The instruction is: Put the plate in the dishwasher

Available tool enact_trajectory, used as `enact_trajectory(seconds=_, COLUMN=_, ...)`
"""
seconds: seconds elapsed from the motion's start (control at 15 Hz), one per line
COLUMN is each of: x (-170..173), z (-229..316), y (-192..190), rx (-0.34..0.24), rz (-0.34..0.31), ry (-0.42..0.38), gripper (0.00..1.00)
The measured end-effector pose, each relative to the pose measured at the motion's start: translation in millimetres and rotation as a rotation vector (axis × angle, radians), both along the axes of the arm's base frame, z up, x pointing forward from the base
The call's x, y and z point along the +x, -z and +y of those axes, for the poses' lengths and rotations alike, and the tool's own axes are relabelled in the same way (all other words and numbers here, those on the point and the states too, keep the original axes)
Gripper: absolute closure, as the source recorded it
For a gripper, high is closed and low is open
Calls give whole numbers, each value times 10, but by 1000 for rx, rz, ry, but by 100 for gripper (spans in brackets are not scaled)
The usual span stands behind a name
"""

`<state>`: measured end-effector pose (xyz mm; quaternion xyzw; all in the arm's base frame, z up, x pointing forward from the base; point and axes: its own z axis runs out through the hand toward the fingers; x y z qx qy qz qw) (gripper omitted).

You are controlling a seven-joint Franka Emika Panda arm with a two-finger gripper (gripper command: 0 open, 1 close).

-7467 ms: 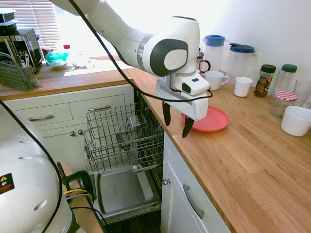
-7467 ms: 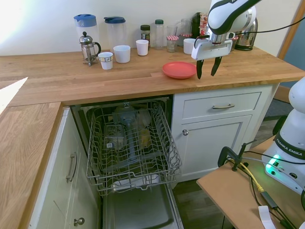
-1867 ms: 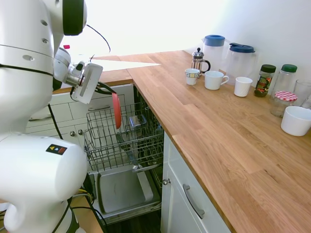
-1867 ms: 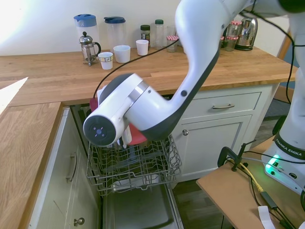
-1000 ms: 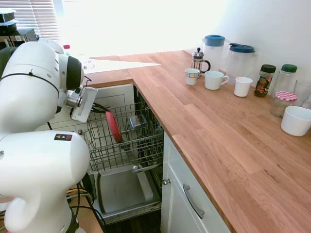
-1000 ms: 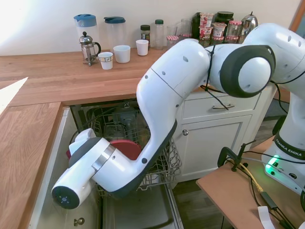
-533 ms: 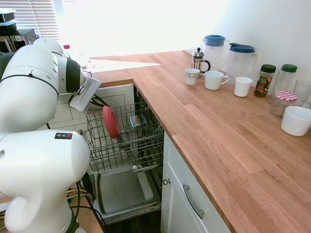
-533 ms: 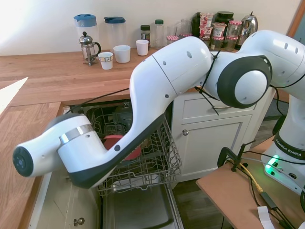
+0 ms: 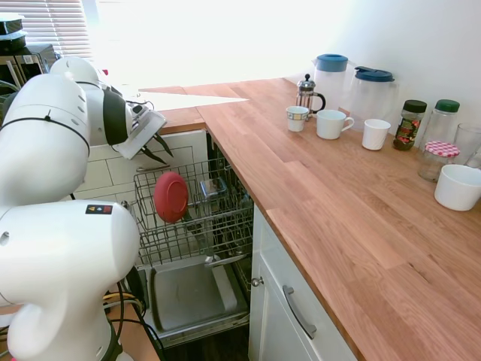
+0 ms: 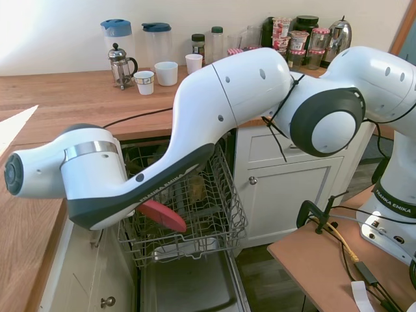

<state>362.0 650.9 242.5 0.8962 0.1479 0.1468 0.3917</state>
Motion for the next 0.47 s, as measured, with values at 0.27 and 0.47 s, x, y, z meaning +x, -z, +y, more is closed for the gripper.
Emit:
enact_trajectory(seconds=0.27, x=171, z=-165, y=-1073, rx=66, rz=53, ry=100, gripper=0)
enact_trajectory(seconds=0.47, x=597, z=-617, y=-1944, rx=145, rz=13, ry=217, gripper=0)
